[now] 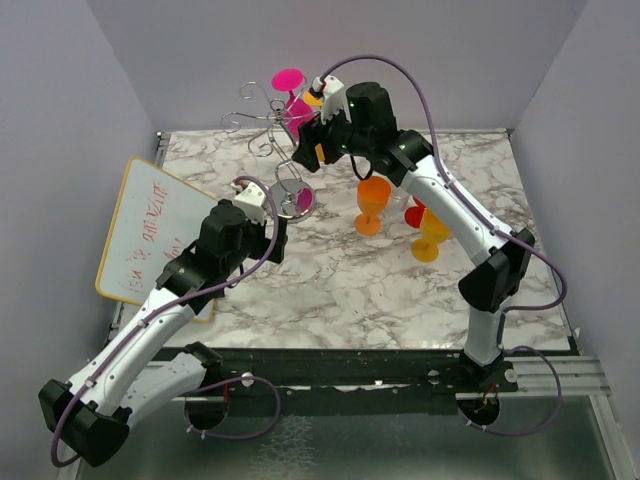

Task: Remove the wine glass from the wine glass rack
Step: Adjust the wine rack at the center of the board.

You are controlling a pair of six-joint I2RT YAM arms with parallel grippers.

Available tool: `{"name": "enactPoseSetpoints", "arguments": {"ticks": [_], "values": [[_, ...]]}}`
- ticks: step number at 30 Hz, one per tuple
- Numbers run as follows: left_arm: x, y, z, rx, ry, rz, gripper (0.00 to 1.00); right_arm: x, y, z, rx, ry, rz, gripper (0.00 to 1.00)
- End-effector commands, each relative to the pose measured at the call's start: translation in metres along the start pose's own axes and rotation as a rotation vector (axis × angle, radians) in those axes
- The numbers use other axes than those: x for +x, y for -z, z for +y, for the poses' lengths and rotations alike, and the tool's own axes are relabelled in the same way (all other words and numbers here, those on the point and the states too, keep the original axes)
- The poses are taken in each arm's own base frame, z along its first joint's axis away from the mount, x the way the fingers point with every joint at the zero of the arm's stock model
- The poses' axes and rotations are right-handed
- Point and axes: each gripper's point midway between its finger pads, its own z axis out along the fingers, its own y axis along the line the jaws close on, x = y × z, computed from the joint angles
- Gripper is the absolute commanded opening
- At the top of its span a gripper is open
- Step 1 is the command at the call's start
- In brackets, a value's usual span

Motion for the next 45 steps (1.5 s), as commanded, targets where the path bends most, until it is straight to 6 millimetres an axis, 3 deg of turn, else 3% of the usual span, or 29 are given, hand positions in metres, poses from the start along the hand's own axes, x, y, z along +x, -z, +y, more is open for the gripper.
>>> {"name": "enactPoseSetpoints", "arguments": {"ticks": [1, 7, 17, 45], "values": [[0.01, 0.0, 0.003, -0.005, -0.012, 0.023, 0.99, -0.006, -0.004, 0.006, 0.05, 0.076, 0.016, 0.78], [0.011, 0.002, 0.003, 0.002, -0.005, 0.015, 0.99, -0.002, -0.004, 0.013, 0.077, 0.091, 0.037, 0.79], [0.012, 0.002, 0.004, -0.002, -0.001, 0.016, 0.99, -0.009, 0.003, 0.047, 0.034, 0.073, 0.025, 0.78], [0.012, 0.006, 0.005, 0.001, 0.008, 0.003, 0.99, -0.034, 0.021, 0.101, -0.091, -0.172, -0.028, 0.78]]}}
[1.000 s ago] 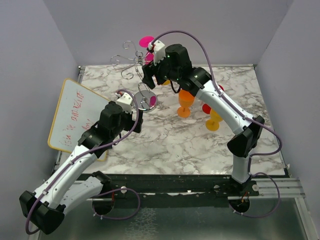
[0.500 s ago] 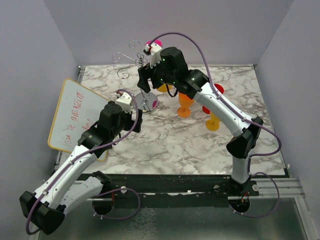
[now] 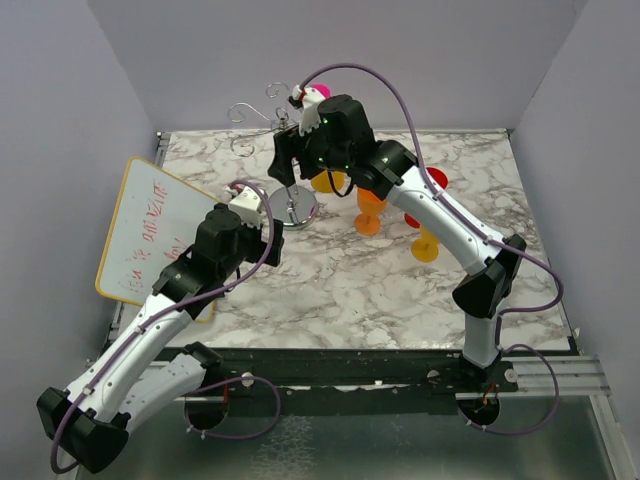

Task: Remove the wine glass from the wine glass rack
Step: Adjust the wine rack at the center of the board.

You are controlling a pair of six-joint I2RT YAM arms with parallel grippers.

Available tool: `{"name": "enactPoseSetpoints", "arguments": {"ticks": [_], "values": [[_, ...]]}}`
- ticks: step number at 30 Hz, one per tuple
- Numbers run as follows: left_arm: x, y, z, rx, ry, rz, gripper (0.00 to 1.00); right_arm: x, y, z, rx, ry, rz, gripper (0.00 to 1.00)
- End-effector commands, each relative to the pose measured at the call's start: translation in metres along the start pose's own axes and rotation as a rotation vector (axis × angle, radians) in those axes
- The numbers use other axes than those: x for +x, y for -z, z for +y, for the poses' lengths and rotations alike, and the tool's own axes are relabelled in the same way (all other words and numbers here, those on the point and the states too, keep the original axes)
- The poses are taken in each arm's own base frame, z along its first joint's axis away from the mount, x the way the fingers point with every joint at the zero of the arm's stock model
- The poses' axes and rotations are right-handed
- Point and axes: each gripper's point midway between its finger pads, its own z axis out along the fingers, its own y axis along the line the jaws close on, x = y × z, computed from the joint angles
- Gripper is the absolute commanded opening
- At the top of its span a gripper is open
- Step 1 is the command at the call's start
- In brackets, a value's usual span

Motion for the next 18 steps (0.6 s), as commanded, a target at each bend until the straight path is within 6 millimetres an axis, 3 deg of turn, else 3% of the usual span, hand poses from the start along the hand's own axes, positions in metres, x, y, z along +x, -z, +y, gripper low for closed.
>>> {"name": "enactPoseSetpoints", "arguments": {"ticks": [1, 14, 18], "values": [[0.004, 0.002, -0.001, 0.012, 0.006, 0.001, 0.99, -0.025, 0.025, 0.036, -0.108, -0.031, -0.054, 0.78], [0.004, 0.003, -0.001, 0.014, 0.013, 0.0, 0.99, -0.043, 0.055, 0.058, -0.199, -0.047, -0.097, 0.78], [0.006, 0.003, 0.0, 0.01, 0.016, 0.001, 0.99, -0.041, 0.068, 0.06, -0.211, -0.049, -0.1, 0.78]]}}
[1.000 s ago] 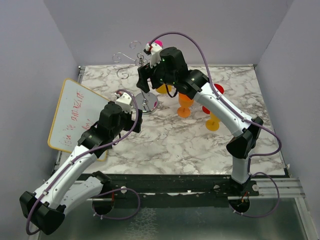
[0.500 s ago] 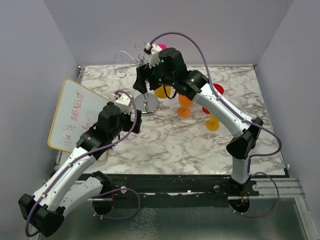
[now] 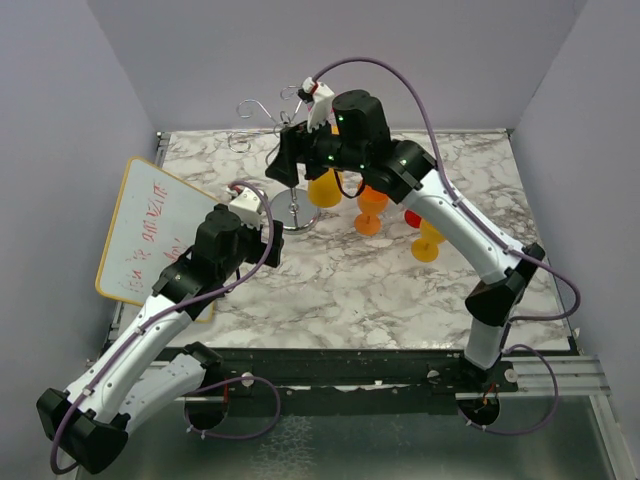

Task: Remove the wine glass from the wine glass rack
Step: Adjust the wine rack at the center of the board, then pick up the wine glass from the wine rack.

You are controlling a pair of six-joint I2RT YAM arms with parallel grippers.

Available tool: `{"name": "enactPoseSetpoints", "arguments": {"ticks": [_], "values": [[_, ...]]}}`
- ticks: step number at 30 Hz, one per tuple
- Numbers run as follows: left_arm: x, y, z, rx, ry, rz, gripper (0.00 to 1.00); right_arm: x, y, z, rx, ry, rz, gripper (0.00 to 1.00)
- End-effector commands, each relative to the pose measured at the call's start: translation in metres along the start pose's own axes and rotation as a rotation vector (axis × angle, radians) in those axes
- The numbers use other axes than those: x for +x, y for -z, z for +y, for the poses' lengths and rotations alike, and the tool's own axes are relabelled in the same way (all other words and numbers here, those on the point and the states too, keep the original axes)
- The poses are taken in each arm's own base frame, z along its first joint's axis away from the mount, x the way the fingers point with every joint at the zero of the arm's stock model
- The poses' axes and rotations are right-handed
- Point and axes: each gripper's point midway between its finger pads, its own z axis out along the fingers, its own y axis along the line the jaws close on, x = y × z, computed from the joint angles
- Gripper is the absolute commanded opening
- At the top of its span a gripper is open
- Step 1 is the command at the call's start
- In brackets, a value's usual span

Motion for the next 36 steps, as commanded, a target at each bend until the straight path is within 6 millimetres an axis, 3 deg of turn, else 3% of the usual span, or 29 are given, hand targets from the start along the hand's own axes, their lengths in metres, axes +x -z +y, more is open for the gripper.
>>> {"name": "enactPoseSetpoints", "arguments": {"ticks": [1, 6, 9, 11, 14, 17, 22, 26, 31, 36], "values": [[0.006, 0.002, 0.001, 0.005, 0.013, 0.004, 0.99, -0.024, 0.041, 0.036, -0.104, 0.018, -0.075, 0.79], [0.01, 0.002, 0.002, -0.001, 0.014, 0.004, 0.99, -0.016, 0.066, 0.049, -0.163, 0.023, -0.083, 0.79], [0.011, 0.002, 0.004, -0.011, 0.016, -0.004, 0.99, -0.008, 0.086, 0.047, -0.146, 0.033, -0.103, 0.79], [0.013, 0.002, 0.006, -0.019, 0.016, -0.014, 0.99, -0.011, 0.108, 0.03, -0.041, 0.046, -0.169, 0.8], [0.018, 0.002, 0.009, -0.031, 0.027, -0.024, 0.99, -0.007, 0.131, -0.015, 0.206, 0.024, -0.255, 0.84], [0.022, 0.001, 0.009, -0.032, 0.048, -0.034, 0.99, -0.003, 0.144, -0.043, 0.36, -0.001, -0.277, 0.86], [0.028, -0.001, 0.008, -0.029, 0.076, -0.041, 0.99, -0.008, 0.132, -0.06, 0.333, -0.07, -0.235, 0.86], [0.034, -0.005, 0.003, -0.007, 0.108, -0.049, 0.99, -0.02, 0.125, -0.091, 0.207, -0.221, -0.243, 0.87], [0.04, -0.006, 0.001, -0.001, 0.117, -0.031, 0.99, -0.037, 0.111, -0.106, 0.057, -0.314, -0.255, 0.86], [0.042, -0.003, 0.004, -0.013, 0.121, -0.035, 0.99, -0.045, 0.098, -0.122, -0.019, -0.423, -0.28, 0.77]]}}
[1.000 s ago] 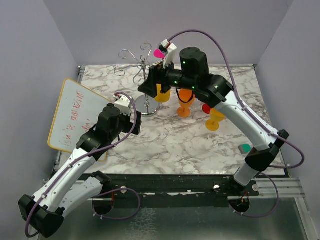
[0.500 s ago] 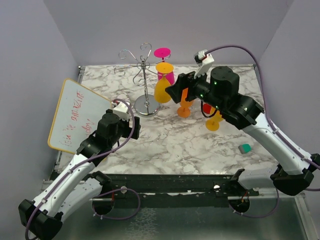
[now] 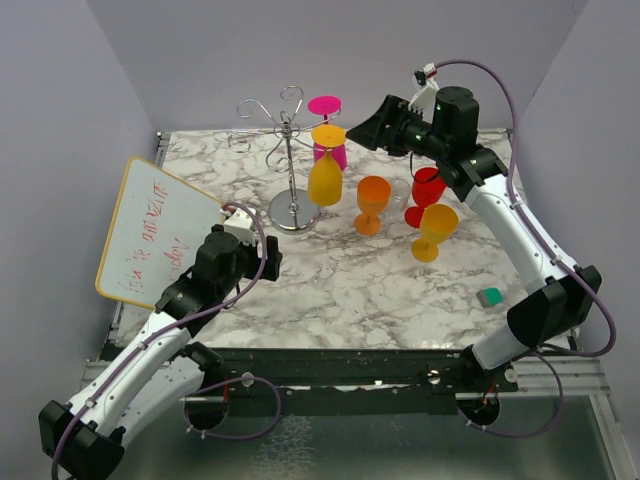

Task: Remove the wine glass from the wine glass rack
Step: Pick up the wine glass from the wine rack.

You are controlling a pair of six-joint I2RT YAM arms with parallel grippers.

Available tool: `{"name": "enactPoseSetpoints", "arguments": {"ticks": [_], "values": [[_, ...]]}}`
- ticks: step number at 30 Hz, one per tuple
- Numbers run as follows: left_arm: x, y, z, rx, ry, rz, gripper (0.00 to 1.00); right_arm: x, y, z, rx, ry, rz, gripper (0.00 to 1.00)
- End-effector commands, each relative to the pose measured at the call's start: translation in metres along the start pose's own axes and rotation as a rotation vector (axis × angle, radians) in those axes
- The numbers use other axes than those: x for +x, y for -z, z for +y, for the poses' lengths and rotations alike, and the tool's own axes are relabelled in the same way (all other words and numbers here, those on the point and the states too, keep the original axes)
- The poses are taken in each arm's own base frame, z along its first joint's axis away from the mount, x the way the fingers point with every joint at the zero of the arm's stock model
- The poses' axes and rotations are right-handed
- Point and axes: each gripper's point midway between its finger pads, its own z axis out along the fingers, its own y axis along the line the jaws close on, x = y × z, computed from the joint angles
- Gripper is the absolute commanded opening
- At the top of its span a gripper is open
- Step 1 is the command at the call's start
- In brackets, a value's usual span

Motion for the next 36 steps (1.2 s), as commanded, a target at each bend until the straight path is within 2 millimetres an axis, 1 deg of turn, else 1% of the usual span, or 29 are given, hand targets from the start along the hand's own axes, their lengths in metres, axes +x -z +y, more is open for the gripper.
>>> {"name": "enactPoseSetpoints", "arguments": {"ticks": [1, 3, 5, 11, 14, 16, 20, 22, 25, 29, 32, 33, 36], "values": [[-0.004, 0.003, 0.002, -0.009, 0.027, -0.036, 0.99, -0.017, -0.005, 0.031, -0.193, -0.098, -0.011, 0.75], [-0.004, 0.003, 0.003, -0.011, 0.029, -0.037, 0.99, -0.014, -0.014, 0.025, -0.208, -0.135, 0.007, 0.7], [-0.003, 0.003, 0.002, -0.008, 0.031, -0.033, 0.99, -0.011, -0.02, 0.025, -0.238, -0.158, 0.029, 0.66], [-0.001, 0.001, 0.001, -0.005, 0.031, -0.021, 0.99, -0.001, -0.034, 0.02, -0.265, -0.208, 0.069, 0.58], [-0.001, 0.001, 0.001, -0.004, 0.03, -0.022, 0.99, 0.002, -0.033, 0.024, -0.303, -0.222, 0.084, 0.49], [-0.001, 0.001, 0.001, -0.003, 0.03, -0.02, 0.99, 0.0, -0.033, 0.028, -0.327, -0.217, 0.075, 0.43], [0.0, 0.001, 0.001, -0.003, 0.029, -0.017, 0.99, 0.0, -0.032, 0.026, -0.317, -0.23, 0.068, 0.4], [-0.001, 0.001, 0.001, -0.001, 0.029, -0.017, 0.99, 0.0, -0.032, 0.027, -0.322, -0.235, 0.07, 0.35], [0.0, 0.0, 0.001, 0.0, 0.029, -0.015, 0.99, 0.002, -0.033, 0.028, -0.322, -0.248, 0.08, 0.35], [0.0, 0.0, 0.0, 0.002, 0.03, -0.015, 0.99, 0.004, -0.036, 0.022, -0.3, -0.258, 0.087, 0.39], [-0.001, 0.0, 0.0, 0.004, 0.03, -0.015, 0.99, 0.005, -0.039, 0.019, -0.287, -0.264, 0.087, 0.4], [-0.001, 0.0, 0.0, 0.004, 0.03, -0.015, 0.99, 0.01, -0.04, 0.015, -0.269, -0.28, 0.103, 0.4], [0.0, 0.0, 0.0, 0.005, 0.03, -0.013, 0.99, 0.013, -0.044, 0.01, -0.255, -0.296, 0.112, 0.4]]}}
